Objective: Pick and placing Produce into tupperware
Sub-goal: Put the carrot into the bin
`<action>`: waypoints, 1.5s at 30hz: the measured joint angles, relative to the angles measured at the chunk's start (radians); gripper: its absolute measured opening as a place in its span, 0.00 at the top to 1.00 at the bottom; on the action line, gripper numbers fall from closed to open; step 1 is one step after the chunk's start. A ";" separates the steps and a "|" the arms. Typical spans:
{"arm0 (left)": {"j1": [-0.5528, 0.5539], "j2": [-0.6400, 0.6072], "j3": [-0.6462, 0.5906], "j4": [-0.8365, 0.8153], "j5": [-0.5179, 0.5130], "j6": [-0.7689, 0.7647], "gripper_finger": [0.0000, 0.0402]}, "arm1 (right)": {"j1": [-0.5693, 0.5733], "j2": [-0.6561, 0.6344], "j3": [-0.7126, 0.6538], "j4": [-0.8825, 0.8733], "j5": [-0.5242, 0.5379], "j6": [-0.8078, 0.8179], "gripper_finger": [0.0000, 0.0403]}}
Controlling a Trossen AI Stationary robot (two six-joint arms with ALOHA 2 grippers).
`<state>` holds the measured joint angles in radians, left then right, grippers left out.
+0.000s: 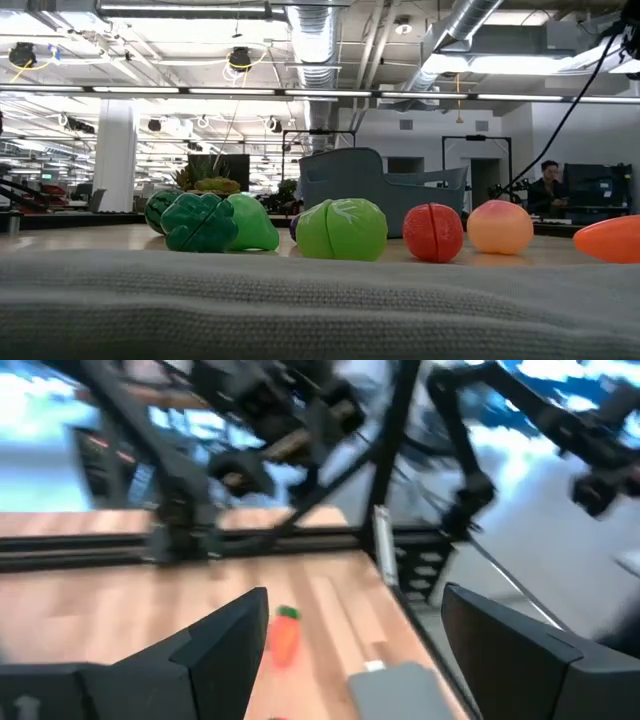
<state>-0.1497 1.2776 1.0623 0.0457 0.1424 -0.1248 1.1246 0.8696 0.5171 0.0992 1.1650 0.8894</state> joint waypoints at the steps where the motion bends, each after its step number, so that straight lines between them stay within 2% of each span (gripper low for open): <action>1: 0.000 -0.051 -0.052 0.004 -0.036 -0.013 0.29 | -0.007 0.000 0.000 -0.003 -0.001 0.000 0.28; 5: -0.011 -0.241 -0.225 0.022 -0.161 -0.092 0.29 | -0.045 0.001 0.000 -0.060 -0.087 0.061 0.28; 9: -0.057 -0.403 -0.358 0.011 -0.237 -0.170 0.29 | -0.111 0.003 0.000 -0.227 -0.297 0.265 0.28; 12: -0.110 -0.499 -0.427 -0.008 -0.310 -0.225 0.29 | -0.166 0.030 0.000 -0.329 -0.456 0.378 0.28; 17: -0.214 -0.618 -0.477 -0.131 -0.469 -0.302 0.29 | -0.229 0.098 0.050 -0.454 -0.602 0.391 0.28; 21: -0.275 -0.675 -0.476 -0.238 -0.592 -0.342 0.29 | -0.250 0.175 0.160 -0.664 -0.653 0.371 0.28; 27: -0.324 -0.721 -0.475 -0.360 -0.693 -0.393 0.29 | -0.276 0.357 0.311 -0.862 -0.762 0.247 0.28; 30: -0.335 -0.735 -0.475 -0.404 -0.726 -0.408 0.29 | -0.292 0.459 0.361 -0.883 -0.809 0.193 0.28; 34: -0.338 -0.748 -0.475 -0.445 -0.732 -0.413 0.29 | -0.303 0.559 0.400 -0.883 -0.819 0.176 0.28; 45: -0.338 -0.762 -0.475 -0.485 -0.752 -0.408 0.29 | -0.345 0.687 0.412 -0.861 -0.828 0.243 0.28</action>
<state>-0.4873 0.5152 0.5869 -0.4389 -0.6098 -0.5331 0.7800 1.5569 0.9295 -0.7616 0.3374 1.1328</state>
